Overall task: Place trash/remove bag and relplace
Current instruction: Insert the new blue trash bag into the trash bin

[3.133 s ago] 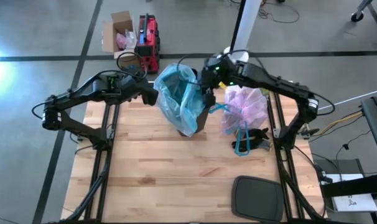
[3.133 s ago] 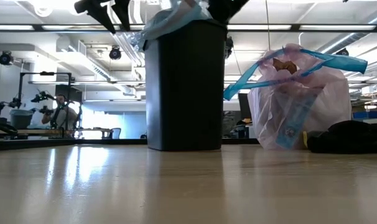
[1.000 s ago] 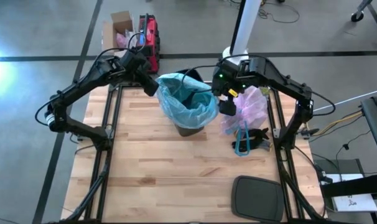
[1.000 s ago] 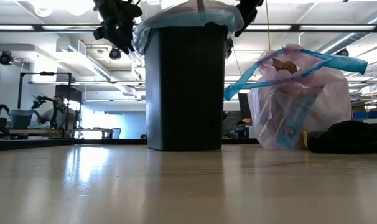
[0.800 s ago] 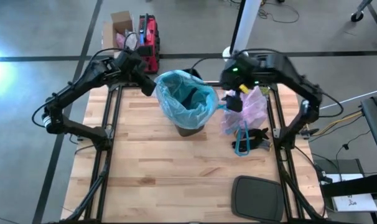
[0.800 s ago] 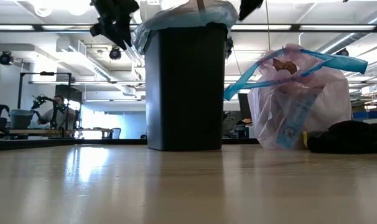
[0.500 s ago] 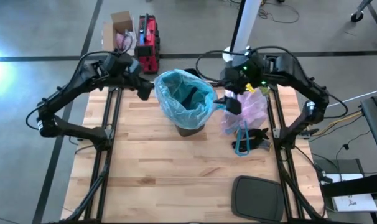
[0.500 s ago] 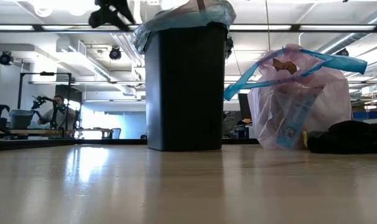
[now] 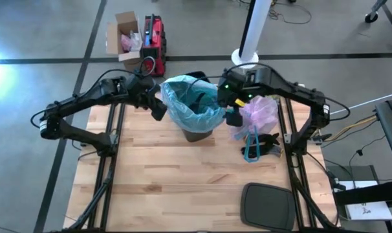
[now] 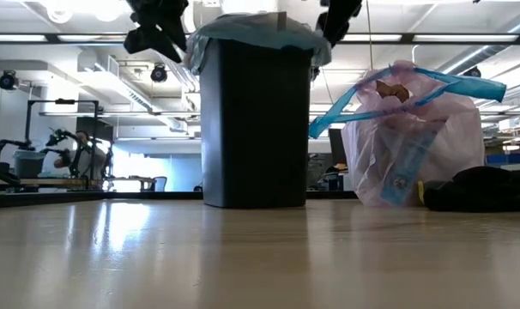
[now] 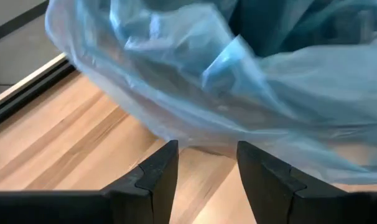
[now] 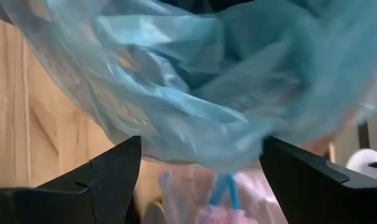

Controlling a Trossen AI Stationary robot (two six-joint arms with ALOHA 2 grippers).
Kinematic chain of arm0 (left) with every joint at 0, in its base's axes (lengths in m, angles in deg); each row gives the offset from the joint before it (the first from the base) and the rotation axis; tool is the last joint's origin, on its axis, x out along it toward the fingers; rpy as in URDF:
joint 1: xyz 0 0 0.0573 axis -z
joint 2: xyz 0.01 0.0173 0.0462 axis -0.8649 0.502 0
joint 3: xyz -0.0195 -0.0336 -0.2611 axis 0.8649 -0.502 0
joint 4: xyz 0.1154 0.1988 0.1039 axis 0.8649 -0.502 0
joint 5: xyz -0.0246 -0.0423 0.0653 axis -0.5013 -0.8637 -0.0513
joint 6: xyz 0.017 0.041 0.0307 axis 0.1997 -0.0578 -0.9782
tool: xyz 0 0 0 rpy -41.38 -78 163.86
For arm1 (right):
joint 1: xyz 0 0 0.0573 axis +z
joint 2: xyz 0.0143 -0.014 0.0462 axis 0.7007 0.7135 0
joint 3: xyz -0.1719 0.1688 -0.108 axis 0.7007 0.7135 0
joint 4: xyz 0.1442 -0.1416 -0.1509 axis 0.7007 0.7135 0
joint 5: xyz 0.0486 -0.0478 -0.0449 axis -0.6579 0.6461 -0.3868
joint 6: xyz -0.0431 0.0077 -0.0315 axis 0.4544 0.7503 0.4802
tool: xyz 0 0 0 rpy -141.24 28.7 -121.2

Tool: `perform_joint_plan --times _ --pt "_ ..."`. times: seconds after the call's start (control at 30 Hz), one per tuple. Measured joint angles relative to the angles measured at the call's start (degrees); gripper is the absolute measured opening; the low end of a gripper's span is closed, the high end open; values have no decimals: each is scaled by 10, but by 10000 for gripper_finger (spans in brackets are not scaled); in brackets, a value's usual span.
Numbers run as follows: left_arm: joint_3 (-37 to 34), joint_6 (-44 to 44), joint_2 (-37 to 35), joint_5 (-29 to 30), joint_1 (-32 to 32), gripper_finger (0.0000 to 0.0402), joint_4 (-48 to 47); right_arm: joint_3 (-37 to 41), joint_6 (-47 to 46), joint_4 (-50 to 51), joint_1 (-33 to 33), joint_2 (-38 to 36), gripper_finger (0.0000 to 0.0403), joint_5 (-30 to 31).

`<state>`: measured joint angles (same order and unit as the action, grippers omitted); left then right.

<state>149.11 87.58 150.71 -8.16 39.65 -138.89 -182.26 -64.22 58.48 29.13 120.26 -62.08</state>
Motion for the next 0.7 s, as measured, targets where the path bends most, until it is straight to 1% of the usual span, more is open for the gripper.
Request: perform_joint_plan --times 0.1,0.2,0.3,0.37,0.43,0.5,0.6,0.7 --pt "-8 -3 1 17 0 155 -3 28 -1 -24 -1 0 307 4" --pt "-10 -5 0 21 0 159 -11 26 11 -3 -1 -7 308 28" --pt "-4 -15 -9 21 -1 162 -25 -10 25 51 0 -16 310 46" --pt "10 -16 -18 21 -2 164 -26 -42 25 82 0 -22 311 47" --pt "21 -19 -27 22 -3 165 -26 -74 25 87 -1 -26 311 43" --pt "34 -28 -32 27 -6 165 -21 -105 24 74 -5 -28 311 36" --pt "49 -31 -37 30 -14 162 -10 -139 18 22 -16 -25 311 31" --pt "53 -34 -37 32 -16 157 -1 -145 18 -34 -29 -18 311 33"
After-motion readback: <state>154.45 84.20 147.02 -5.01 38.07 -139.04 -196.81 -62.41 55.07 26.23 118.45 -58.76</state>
